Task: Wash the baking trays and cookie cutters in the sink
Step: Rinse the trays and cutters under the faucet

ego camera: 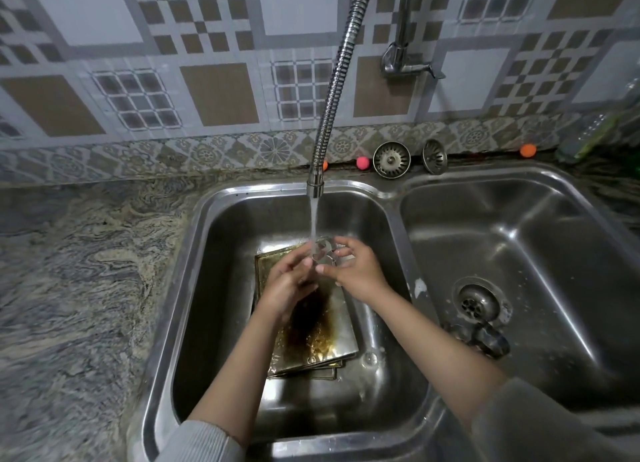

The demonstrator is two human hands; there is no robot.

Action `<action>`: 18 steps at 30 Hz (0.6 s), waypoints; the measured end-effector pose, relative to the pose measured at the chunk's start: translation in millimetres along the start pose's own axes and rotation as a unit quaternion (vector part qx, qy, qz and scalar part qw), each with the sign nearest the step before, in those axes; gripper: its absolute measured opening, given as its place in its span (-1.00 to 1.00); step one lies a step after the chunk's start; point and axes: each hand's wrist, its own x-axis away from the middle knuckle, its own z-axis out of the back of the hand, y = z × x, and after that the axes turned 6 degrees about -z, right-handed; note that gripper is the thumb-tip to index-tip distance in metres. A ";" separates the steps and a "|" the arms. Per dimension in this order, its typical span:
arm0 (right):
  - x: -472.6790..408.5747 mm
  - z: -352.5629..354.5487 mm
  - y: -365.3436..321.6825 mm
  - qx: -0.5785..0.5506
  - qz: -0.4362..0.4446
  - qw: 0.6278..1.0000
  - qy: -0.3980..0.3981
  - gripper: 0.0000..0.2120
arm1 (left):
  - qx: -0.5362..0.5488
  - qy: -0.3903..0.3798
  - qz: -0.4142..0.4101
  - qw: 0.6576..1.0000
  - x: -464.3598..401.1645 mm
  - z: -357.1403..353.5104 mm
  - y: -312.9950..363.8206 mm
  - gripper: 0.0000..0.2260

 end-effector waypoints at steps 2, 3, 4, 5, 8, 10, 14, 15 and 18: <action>0.1 1.6 3.7 -0.016 -0.005 1.000 -0.006 -0.43 | -0.002 -0.004 -0.009 1.000 0.5 -2.3 0.4 -0.67; 0.4 2.3 5.7 -0.022 -0.007 1.000 -0.009 -0.43 | 0.001 -0.005 -0.013 1.000 0.9 -3.1 0.2 -0.67; 0.5 2.6 7.2 -0.029 -0.009 0.999 -0.011 -0.43 | 0.005 -0.006 -0.014 1.000 1.7 -3.8 0.1 -0.68; 0.1 2.5 9.6 -0.034 -0.012 0.999 -0.012 -0.42 | 0.008 -0.008 -0.014 1.000 2.3 -4.1 -0.4 -0.69; -0.6 0.3 15.1 -0.049 -0.019 0.999 -0.013 -0.40 | 0.013 -0.013 -0.014 1.000 4.4 -4.7 -1.4 -0.68; -1.4 -1.9 17.1 -0.055 -0.021 0.998 -0.016 -0.39 | 0.020 -0.013 -0.016 1.000 4.6 -3.5 -2.3 -0.63; -5.3 -7.6 17.2 -0.052 -0.023 0.998 -0.019 -0.39 | 0.023 -0.018 -0.025 0.999 5.2 2.9 -0.4 -0.62; -5.8 -9.3 16.8 -0.047 -0.020 0.999 -0.019 -0.40 | 0.017 -0.016 -0.024 0.999 5.3 4.6 0.7 -0.64; -6.2 -12.9 15.2 -0.045 -0.015 0.999 -0.026 -0.41 | 0.007 0.002 -0.022 1.000 6.1 9.6 2.9 -0.67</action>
